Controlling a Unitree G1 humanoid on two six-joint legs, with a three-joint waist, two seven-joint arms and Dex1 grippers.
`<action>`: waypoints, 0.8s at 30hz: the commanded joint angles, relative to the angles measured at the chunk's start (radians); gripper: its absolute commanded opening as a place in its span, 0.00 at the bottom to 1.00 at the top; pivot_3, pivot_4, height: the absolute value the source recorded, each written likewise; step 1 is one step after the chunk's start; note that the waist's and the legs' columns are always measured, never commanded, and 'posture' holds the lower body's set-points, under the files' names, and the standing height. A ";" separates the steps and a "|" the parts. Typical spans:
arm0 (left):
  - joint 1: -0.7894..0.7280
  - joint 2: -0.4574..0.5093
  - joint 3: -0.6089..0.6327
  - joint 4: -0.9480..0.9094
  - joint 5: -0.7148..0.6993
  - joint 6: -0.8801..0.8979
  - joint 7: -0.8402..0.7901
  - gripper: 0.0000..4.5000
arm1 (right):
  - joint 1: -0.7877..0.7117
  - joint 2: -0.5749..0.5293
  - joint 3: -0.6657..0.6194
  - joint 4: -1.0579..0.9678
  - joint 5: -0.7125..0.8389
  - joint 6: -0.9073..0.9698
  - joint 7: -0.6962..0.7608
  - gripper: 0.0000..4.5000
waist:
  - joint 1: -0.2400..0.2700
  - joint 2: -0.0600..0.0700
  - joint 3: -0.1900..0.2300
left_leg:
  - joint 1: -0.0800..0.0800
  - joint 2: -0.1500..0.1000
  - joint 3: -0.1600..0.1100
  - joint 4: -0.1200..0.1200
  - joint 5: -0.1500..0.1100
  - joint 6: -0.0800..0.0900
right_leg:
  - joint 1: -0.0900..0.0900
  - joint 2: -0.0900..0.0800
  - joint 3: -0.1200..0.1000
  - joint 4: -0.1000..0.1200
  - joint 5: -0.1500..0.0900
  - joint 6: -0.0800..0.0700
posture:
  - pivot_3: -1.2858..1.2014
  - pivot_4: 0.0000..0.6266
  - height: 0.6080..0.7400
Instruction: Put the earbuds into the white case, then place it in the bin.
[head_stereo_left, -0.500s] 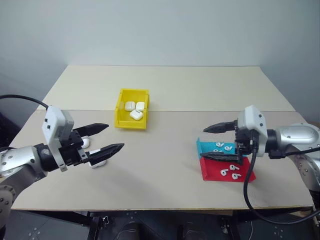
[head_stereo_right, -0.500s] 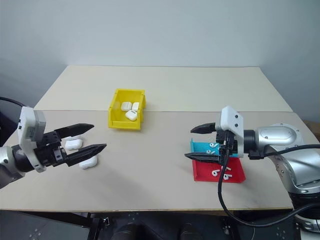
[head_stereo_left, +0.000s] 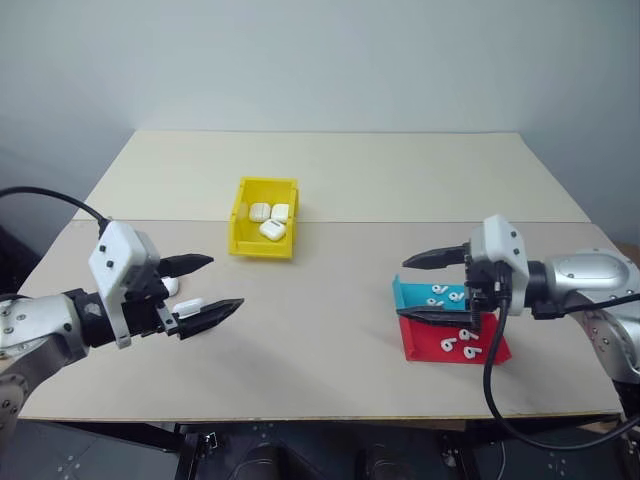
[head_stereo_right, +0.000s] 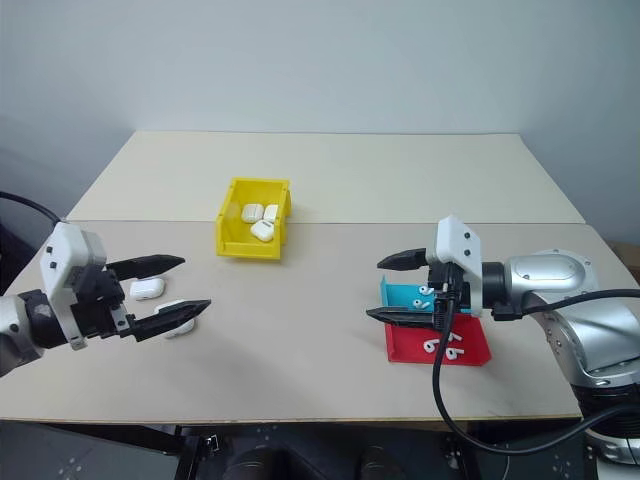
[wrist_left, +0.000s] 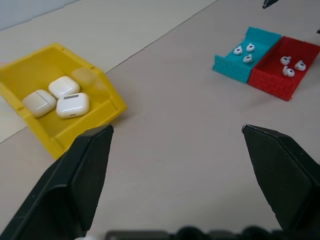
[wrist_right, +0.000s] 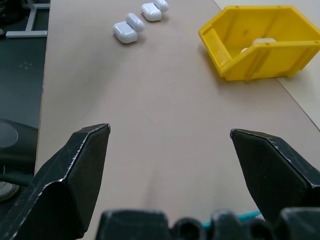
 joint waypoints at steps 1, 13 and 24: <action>0.009 0.030 0.028 -0.063 0.038 0.051 0.085 1.00 | -0.035 -0.003 -0.017 0.001 -0.003 -0.021 -0.001 0.99 | -0.001 0.000 0.000 | 0.000 0.000 0.000 0.000 0.000 0.000 | 0.000 0.000 0.000 0.000 0.000 0.000 | 0.52 0.24 1.00; -0.457 0.280 -0.200 0.214 -0.280 0.753 0.314 1.00 | -0.012 0.012 -0.041 -0.042 0.050 0.032 -0.051 0.99 | 0.002 -0.001 0.000 | 0.001 -0.001 -0.002 -0.001 0.000 0.000 | 0.001 0.000 0.000 0.000 0.000 0.000 | 0.52 0.24 1.00; -0.556 0.273 -0.334 0.398 -0.569 0.795 0.687 1.00 | -0.017 0.001 -0.044 -0.044 0.056 0.050 -0.058 0.99 | -0.002 -0.002 0.001 | 0.002 -0.001 -0.002 -0.003 0.000 -0.001 | -0.001 -0.001 0.002 0.001 0.000 0.000 | 0.52 0.24 1.00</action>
